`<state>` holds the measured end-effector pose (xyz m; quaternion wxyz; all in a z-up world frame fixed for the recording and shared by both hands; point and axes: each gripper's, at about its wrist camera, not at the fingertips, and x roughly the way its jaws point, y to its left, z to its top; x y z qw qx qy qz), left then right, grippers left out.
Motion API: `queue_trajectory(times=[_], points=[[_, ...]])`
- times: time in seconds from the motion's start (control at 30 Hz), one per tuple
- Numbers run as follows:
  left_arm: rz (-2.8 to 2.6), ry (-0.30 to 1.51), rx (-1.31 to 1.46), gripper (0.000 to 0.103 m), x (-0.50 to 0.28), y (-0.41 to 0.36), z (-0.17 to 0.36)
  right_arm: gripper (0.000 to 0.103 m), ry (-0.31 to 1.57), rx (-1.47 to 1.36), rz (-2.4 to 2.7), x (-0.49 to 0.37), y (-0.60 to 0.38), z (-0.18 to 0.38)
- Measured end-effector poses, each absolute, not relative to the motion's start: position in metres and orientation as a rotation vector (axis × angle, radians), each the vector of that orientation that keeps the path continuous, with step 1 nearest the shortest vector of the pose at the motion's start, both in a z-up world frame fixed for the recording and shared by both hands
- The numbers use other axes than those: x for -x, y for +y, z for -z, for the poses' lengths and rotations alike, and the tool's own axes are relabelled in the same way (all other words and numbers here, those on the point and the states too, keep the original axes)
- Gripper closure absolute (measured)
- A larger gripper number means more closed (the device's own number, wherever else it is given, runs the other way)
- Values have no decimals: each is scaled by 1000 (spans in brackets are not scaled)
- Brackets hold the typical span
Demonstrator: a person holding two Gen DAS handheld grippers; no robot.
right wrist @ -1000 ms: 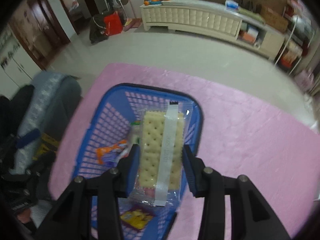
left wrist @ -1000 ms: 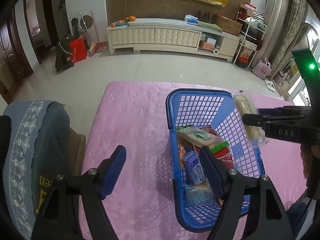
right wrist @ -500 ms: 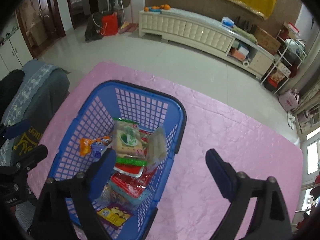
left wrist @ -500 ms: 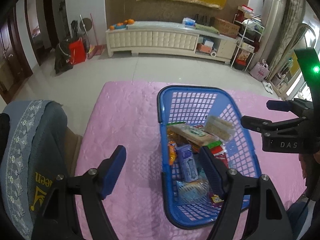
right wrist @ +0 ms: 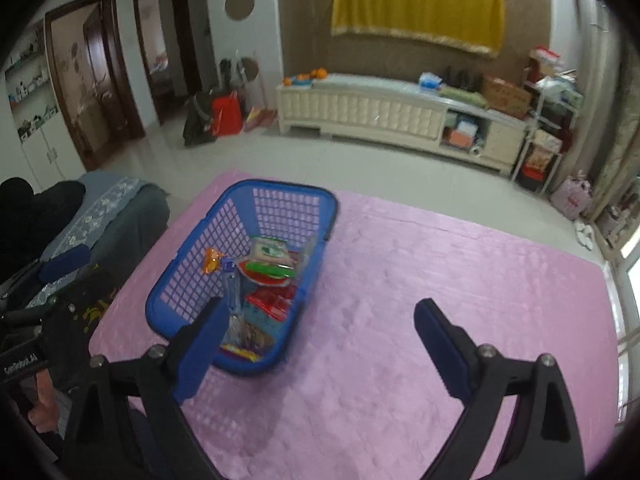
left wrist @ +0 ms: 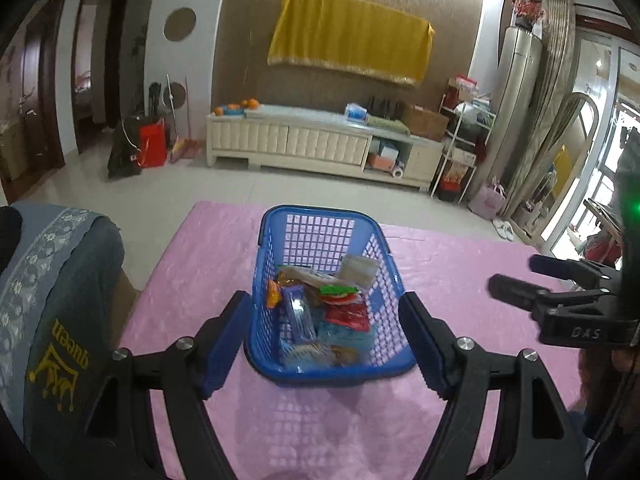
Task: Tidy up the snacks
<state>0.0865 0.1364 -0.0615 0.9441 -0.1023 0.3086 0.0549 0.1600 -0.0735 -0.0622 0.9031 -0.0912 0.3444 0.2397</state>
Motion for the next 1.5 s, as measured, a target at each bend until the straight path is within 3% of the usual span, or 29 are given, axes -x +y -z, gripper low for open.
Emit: queue_trajectory(times=[0.1,0.2,0.33,0.73,1.5], points=[[-129,572,202,20,-61,118,61,2,644,155,-476,-131,-98,58],[-147,525,202,17,-36,100,60,0,570,101,-447,-99,-120,59],[-140,469,203,0,-10,82,51,0,514,75,-404,-60,-143,59],[-148,332,43,0,60,27,15,0,345,56,-335,35,-164,31],[-107,354,43,0,90,6,23,0,373,-6,-371,68,-178,42]])
